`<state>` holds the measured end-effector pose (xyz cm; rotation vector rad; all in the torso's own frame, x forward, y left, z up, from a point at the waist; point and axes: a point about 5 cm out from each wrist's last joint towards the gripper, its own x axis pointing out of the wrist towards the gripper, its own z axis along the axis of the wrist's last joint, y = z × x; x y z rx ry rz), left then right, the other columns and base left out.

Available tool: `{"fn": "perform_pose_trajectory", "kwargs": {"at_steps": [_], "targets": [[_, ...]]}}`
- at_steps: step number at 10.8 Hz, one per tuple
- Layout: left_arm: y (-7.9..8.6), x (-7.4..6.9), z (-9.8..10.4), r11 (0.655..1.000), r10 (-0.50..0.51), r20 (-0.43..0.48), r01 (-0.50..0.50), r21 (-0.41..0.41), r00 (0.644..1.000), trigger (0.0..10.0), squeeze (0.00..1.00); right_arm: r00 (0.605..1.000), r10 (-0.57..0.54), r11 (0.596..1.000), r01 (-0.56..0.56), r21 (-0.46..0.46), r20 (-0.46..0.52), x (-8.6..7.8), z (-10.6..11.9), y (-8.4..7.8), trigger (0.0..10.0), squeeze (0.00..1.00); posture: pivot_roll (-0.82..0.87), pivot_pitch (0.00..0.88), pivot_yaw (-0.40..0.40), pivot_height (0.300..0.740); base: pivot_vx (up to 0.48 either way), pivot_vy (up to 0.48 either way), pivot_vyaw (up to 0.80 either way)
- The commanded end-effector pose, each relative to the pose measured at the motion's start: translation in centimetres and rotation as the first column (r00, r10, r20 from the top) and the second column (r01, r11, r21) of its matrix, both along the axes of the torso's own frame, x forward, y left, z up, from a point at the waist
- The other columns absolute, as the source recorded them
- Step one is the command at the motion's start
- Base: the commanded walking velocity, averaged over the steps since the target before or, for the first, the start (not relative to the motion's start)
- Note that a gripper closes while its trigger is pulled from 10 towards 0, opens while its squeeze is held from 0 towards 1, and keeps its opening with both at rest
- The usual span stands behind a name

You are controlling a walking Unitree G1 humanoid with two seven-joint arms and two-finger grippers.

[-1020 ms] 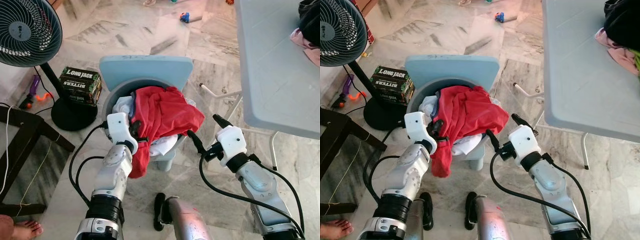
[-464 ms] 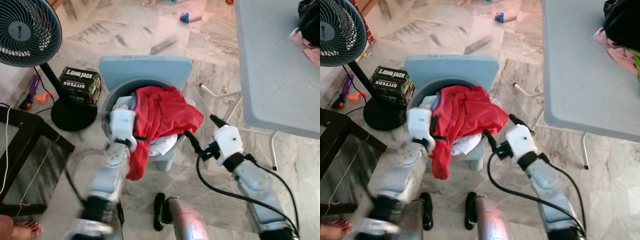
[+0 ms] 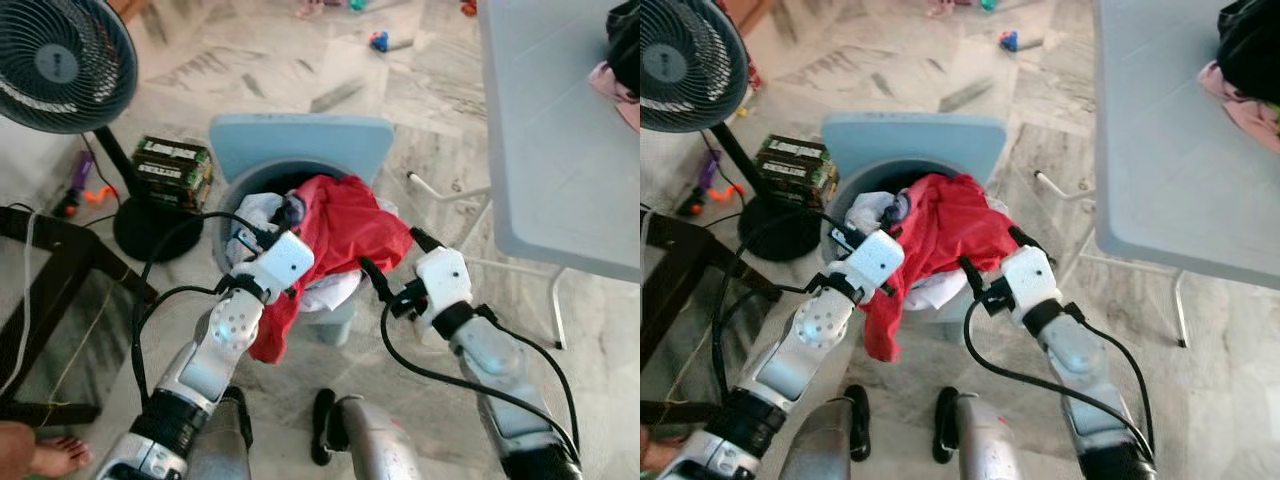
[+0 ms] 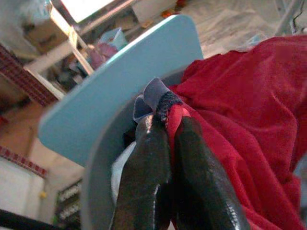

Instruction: Hang hanger

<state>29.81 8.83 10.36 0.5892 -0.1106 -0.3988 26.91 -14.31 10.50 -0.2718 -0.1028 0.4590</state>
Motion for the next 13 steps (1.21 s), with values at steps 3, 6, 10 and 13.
{"fn": "perform_pose_trajectory", "kwargs": {"at_steps": [3, 6, 10, 13], "targets": [[1.1, -0.2, 0.0, 0.984, 0.085, -0.095, -0.098, -0.148, 0.992, 0.0, 0.0, 0.997, -0.075, 0.995, 0.076, 0.061, -0.011, 0.6, -0.4, -0.2, 10.0, 0.0, 0.0, 0.21, -0.06, 0.74, 0.0, 0.0, 0.0], [3.5, -1.0, 1.1, 0.943, 0.197, -0.14, -0.226, -0.246, 0.97, 0.0, 0.0, 0.966, -0.258, 0.955, 0.256, 0.154, -0.003, 1.7, 0.0, -2.5, 10.0, 0.0, 0.05, 0.221, -0.038, 0.74, 0.0, 0.0, 0.0], [5.3, -3.5, 0.2, 0.895, 0.312, -0.167, -0.348, -0.281, 0.935, 10.0, 0.0, 0.914, -0.401, 0.878, 0.403, 0.257, -0.063, 0.3, -0.7, -4.6, 10.0, 0.0, 0.04, 0.195, -0.001, 0.74, 0.0, 0.0, 0.0], [4.0, -2.4, 1.7, 0.896, 0.261, -0.108, -0.282, -0.343, 0.959, 10.0, 0.0, 0.89, -0.456, 0.855, 0.435, 0.283, 0.009, 1.0, 0.7, -5.1, 10.0, 0.0, 0.02, 0.17, 0.018, 0.74, 0.0, 0.0, 0.0]]}}
